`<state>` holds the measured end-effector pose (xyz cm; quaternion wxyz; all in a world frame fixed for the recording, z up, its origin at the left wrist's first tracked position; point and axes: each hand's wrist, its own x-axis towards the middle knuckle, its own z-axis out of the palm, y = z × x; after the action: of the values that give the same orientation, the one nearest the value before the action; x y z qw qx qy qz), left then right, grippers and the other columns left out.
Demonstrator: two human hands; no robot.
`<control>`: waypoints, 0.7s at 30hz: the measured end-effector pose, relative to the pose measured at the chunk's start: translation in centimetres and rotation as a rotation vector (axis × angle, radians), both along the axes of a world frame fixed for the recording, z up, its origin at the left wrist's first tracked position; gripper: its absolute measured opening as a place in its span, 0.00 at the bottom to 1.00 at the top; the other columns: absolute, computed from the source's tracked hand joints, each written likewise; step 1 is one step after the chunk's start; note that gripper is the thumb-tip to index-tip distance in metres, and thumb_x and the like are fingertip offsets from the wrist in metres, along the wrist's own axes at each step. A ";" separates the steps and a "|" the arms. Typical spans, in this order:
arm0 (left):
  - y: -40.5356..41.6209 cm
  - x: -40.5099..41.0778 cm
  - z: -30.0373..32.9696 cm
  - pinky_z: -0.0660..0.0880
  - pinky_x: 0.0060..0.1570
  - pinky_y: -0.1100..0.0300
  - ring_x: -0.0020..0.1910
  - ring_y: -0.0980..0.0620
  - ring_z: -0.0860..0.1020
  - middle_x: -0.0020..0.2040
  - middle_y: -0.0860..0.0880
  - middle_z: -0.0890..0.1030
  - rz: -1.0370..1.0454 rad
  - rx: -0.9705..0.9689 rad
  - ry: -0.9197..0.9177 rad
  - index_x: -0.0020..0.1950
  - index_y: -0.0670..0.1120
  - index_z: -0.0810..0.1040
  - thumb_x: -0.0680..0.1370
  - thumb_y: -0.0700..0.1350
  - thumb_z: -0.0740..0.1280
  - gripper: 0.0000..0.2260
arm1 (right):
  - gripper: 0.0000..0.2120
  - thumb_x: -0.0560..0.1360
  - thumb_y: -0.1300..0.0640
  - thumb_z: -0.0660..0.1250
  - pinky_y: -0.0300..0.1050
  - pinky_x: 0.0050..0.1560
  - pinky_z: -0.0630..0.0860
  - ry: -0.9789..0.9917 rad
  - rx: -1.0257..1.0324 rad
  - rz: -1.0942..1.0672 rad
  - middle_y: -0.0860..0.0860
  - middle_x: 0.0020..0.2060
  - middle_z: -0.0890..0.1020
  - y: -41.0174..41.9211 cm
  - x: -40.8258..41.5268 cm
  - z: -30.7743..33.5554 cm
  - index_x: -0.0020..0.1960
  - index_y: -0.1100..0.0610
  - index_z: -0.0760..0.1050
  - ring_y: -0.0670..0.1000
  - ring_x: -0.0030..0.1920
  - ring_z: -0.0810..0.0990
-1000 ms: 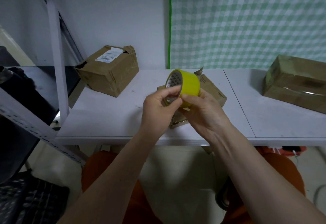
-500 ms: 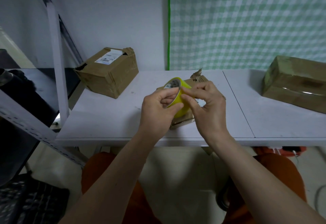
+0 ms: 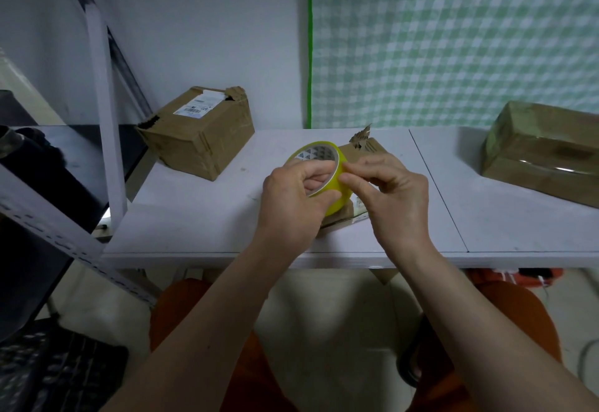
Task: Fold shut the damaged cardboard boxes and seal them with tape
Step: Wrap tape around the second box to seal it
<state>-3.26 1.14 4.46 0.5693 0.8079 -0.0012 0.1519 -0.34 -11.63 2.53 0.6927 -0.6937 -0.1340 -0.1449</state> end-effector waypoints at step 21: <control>-0.8 -0.2 0.2 0.80 0.52 0.53 0.45 0.55 0.82 0.49 0.49 0.83 0.050 0.062 -0.003 0.56 0.44 0.83 0.69 0.33 0.72 0.17 | 0.09 0.70 0.69 0.71 0.42 0.47 0.76 0.069 0.095 -0.011 0.56 0.40 0.83 0.2 -0.2 -0.4 0.41 0.56 0.81 0.49 0.42 0.81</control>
<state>-3.50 0.31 4.66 0.5399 0.8249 0.0134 0.1670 -0.57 -11.48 2.12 0.7283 -0.6653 -0.0990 -0.1309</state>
